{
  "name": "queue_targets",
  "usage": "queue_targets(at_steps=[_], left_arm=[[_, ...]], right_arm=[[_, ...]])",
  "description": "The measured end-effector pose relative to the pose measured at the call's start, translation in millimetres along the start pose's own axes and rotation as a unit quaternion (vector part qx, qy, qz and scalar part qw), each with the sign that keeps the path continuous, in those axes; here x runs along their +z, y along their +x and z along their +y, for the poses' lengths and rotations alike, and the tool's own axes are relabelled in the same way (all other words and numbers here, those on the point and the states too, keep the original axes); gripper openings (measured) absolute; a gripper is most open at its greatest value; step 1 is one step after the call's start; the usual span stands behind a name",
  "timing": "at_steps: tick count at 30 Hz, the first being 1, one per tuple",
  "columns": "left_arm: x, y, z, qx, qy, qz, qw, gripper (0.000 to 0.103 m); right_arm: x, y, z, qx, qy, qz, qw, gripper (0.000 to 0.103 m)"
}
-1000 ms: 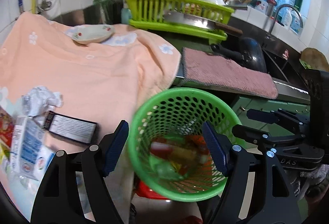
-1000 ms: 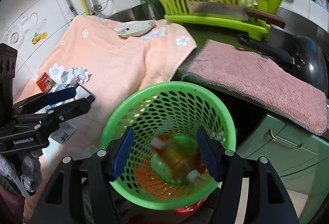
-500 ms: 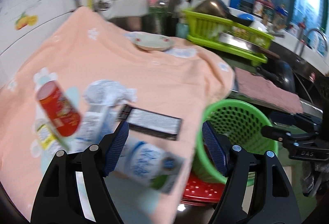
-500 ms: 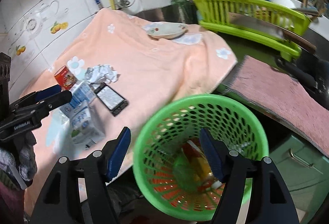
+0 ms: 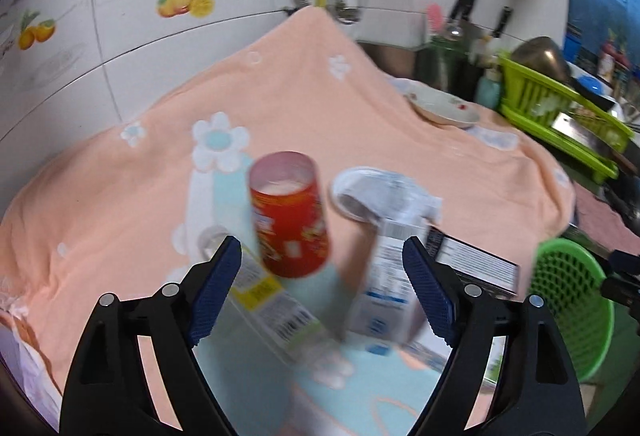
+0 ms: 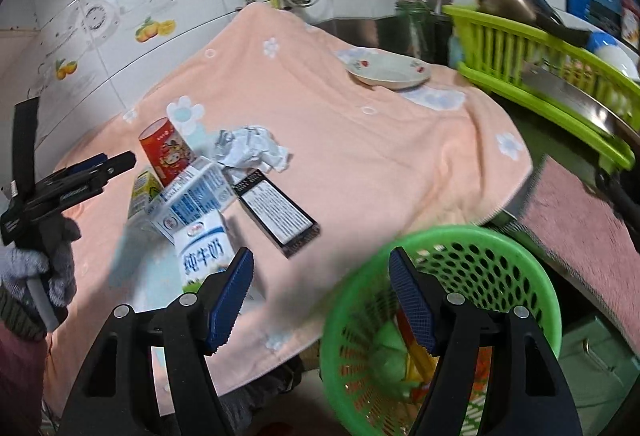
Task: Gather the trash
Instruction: 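Move the left tool to the red cup and grasp it, then grasp the crumpled foil with the right tool while the left tool lifts the red cup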
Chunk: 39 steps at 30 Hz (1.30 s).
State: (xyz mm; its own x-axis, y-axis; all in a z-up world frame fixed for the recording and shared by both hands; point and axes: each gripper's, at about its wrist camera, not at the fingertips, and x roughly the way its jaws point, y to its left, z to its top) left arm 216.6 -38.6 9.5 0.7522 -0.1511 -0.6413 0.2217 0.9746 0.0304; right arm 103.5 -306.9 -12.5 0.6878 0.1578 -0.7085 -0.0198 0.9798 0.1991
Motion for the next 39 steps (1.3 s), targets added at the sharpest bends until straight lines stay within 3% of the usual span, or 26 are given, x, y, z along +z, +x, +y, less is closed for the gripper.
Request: queue_targets(at_steps=[9,25,28,32,39], left_arm=[[11,49,15,0.010,0.010,0.023,0.9996,0.085],[21,101,23,-0.036,-0.004,0.044,0.9984,0.089],[21,106,23,-0.043,-0.008,0.046,0.9980,0.085],[20,110,25,-0.042,-0.005,0.044,0.9981,0.067],[24,107,36,-0.053,-0.018,0.038,0.9977,0.065]], right_arm=[[28,29,23,0.015,-0.024,0.010,1.000,0.068],[71,84,49,0.039,-0.050,0.036,0.997,0.068],[79,93,53,0.045,-0.053,0.039,0.997,0.069],[88,103,61,0.051,-0.062,0.041,0.996,0.071],[104,128,75,0.064,-0.078,0.054,0.993,0.077]])
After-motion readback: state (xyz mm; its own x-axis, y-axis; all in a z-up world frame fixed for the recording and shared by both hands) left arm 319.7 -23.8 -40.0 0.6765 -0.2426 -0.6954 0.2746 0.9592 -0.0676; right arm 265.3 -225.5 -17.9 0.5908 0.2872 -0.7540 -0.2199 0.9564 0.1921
